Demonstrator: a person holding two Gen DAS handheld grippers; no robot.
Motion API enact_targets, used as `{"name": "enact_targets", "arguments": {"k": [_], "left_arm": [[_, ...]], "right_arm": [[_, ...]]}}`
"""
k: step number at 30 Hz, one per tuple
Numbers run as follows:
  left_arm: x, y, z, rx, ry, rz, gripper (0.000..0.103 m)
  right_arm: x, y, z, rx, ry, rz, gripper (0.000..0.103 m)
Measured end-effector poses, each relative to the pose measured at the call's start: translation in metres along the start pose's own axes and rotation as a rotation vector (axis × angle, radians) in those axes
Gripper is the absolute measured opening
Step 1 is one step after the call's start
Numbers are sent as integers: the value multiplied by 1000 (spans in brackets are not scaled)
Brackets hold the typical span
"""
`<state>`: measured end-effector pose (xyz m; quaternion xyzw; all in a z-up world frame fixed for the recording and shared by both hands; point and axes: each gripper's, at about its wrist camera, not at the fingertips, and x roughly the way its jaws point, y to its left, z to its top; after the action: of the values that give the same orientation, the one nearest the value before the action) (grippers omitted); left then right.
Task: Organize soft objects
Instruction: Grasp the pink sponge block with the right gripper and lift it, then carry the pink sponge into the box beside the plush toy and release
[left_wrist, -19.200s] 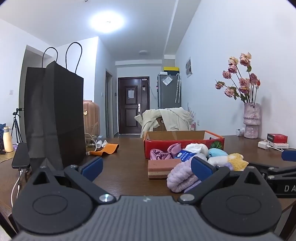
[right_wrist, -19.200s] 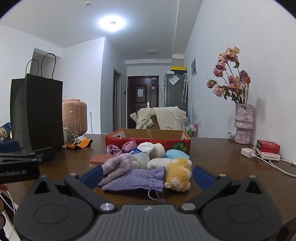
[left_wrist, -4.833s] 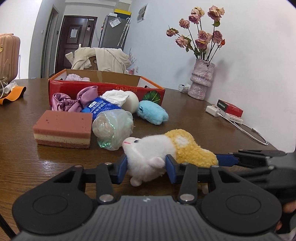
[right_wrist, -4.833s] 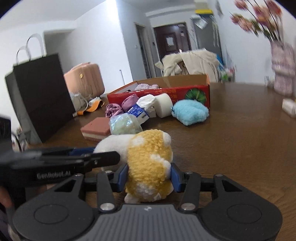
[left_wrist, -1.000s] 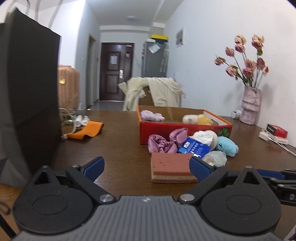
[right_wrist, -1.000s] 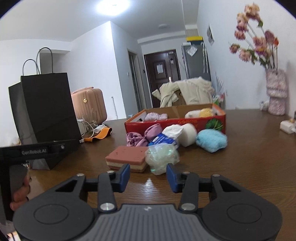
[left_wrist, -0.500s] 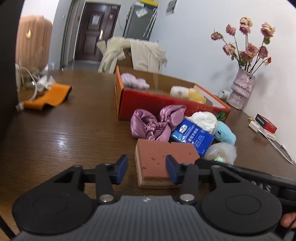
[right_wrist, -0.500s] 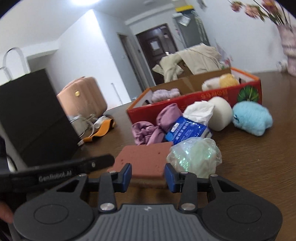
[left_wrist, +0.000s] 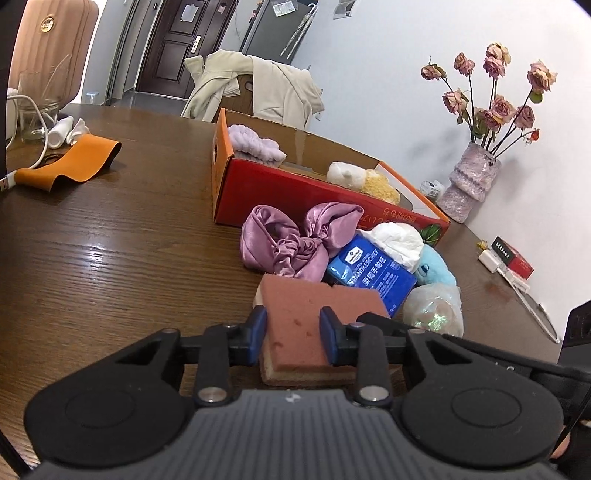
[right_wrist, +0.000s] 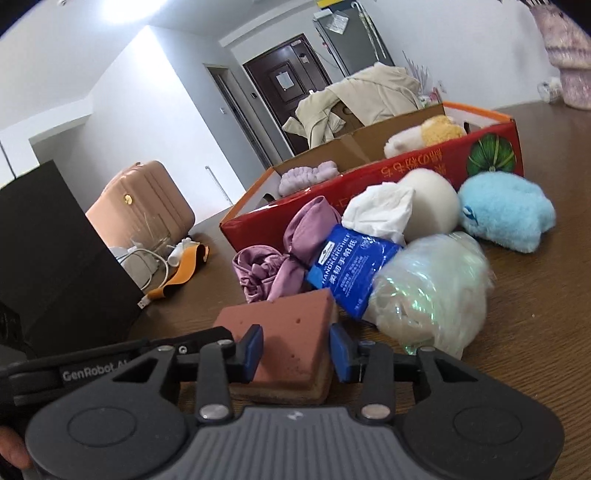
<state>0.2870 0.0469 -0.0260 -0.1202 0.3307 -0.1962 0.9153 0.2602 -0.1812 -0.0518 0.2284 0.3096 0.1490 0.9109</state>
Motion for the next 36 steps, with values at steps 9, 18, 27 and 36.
{"name": "enact_targets", "arguments": {"k": [9,18,27,36], "left_arm": [[-43,-28,-4,12,-88,19,31],[-80,-79,-13,57,-171,-18,31],[-59,-120,10,92,-198,-52,31],[58,-145,120,28,-100,-89,31]], "right_arm": [[-32,12,2,-60,-63,49,32],[-99,14,7,-94,-170,68,32],[-127,-15,32,-65,-220,59,32],[-78,-63,156,-59,-192,-12,32]]}}
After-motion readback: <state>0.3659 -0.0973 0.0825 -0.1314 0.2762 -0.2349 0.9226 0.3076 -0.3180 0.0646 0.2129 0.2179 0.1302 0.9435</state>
